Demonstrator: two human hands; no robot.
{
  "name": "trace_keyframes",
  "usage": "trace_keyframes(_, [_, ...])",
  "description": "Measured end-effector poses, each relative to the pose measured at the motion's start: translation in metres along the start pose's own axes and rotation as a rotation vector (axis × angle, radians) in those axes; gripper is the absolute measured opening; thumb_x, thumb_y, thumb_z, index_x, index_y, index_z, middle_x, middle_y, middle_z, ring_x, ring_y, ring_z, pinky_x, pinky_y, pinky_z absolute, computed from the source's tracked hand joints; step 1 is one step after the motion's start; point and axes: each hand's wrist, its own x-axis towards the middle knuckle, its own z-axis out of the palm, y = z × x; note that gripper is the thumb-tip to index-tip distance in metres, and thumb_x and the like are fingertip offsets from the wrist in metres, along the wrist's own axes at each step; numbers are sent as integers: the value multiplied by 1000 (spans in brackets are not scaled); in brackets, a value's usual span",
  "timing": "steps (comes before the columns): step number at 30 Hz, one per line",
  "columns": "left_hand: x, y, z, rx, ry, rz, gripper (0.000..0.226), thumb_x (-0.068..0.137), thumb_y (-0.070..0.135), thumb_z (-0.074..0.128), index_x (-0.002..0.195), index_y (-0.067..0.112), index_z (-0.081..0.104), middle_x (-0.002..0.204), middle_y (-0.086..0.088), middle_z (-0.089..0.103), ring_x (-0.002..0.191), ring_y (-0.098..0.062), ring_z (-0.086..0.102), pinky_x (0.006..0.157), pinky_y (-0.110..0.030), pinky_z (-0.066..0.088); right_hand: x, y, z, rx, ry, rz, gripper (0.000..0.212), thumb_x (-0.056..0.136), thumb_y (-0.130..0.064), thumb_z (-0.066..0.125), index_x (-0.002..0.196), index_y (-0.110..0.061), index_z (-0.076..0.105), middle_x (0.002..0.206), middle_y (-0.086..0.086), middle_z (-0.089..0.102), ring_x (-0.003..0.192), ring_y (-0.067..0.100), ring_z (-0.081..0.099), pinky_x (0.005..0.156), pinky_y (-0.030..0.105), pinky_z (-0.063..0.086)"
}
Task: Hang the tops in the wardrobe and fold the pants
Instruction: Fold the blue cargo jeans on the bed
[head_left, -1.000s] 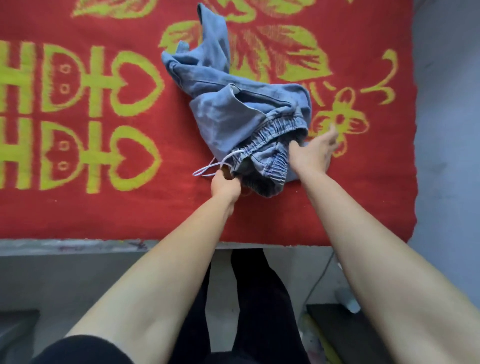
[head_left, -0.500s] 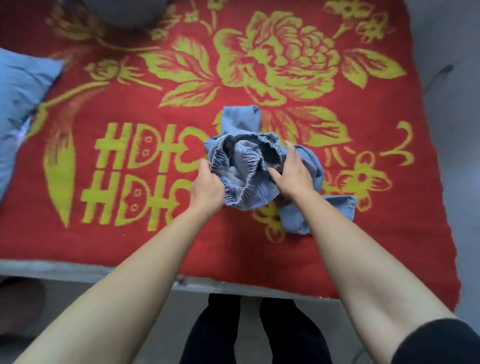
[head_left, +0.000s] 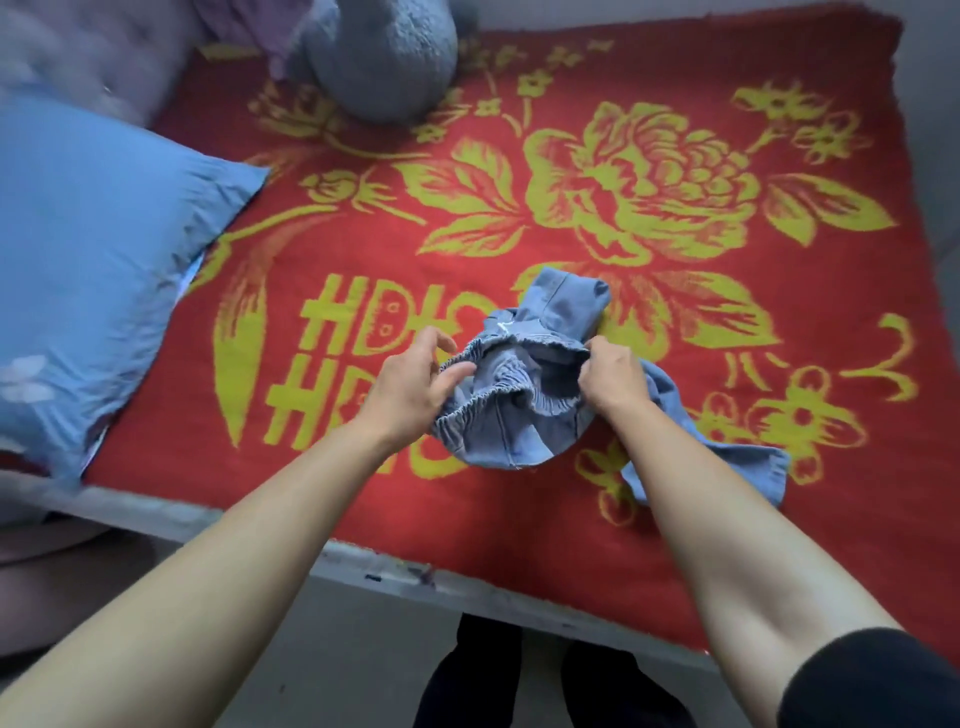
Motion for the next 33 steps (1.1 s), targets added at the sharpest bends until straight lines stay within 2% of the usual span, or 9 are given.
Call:
trace_keyframes(2, [-4,3,-27,2,-141,-39,43,74,30,84,104,21,53,65,6,47,61,-16,45,54,-27,34,-7,-13,-31,-63,91,-33,23,92,-3,43,114,-2,51,112,27,63,106,45,60,80,43,45])
trace_keyframes(5, [-4,5,-68,202,-227,-62,45,73,16,80,110,19,54,87,-2,58,86,-28,57,66,-31,43,-12,-37,-108,-159,216,-119,27,89,2,44,115,-2,51,112,24,62,104,43,62,80,43,46])
trace_keyframes(10, [12,50,-162,371,82,-103,37,75,11,63,112,16,60,107,-11,63,102,-32,60,78,-33,45,-31,-92,-257,-103,487,-149,26,89,2,43,110,-7,56,108,19,62,99,41,63,76,41,45])
trace_keyframes(15, [34,127,-263,-123,190,-128,27,78,1,48,88,14,69,71,-12,69,49,-23,64,44,-30,51,-65,-143,-386,115,788,-204,37,88,3,44,117,-8,64,112,24,65,104,42,61,89,40,48])
trace_keyframes(19, [40,187,-325,-435,252,-1,21,87,-4,50,96,8,65,81,-15,65,53,-26,63,46,-37,56,-103,-165,-457,187,969,-310,38,88,7,43,115,-7,66,111,21,68,104,39,61,93,37,44])
trace_keyframes(22, [42,220,-359,-606,255,88,27,87,-8,59,106,11,61,111,-16,65,78,-28,72,51,-35,59,-134,-166,-488,173,1035,-445,38,90,4,42,116,-12,65,112,21,62,104,36,59,91,29,40])
trace_keyframes(25, [23,245,-376,-659,350,233,34,88,-12,59,111,13,61,107,-4,60,80,-16,70,51,-23,57,-164,-167,-509,140,1050,-482,44,94,3,40,126,-16,63,123,18,56,113,28,54,93,16,33])
trace_keyframes(29, [-13,261,-386,-643,437,343,40,86,-17,43,108,9,65,118,-17,61,97,-22,64,64,-27,60,-196,-166,-527,106,1058,-538,36,99,-11,39,129,-13,59,132,19,52,126,34,48,110,39,37])
trace_keyframes(33, [-56,287,-385,-529,507,387,39,84,-3,38,109,13,64,116,-11,61,94,-17,57,69,-25,54,-233,-151,-533,-72,1001,-653,56,86,-27,61,136,-8,48,127,17,46,120,31,48,105,45,44])
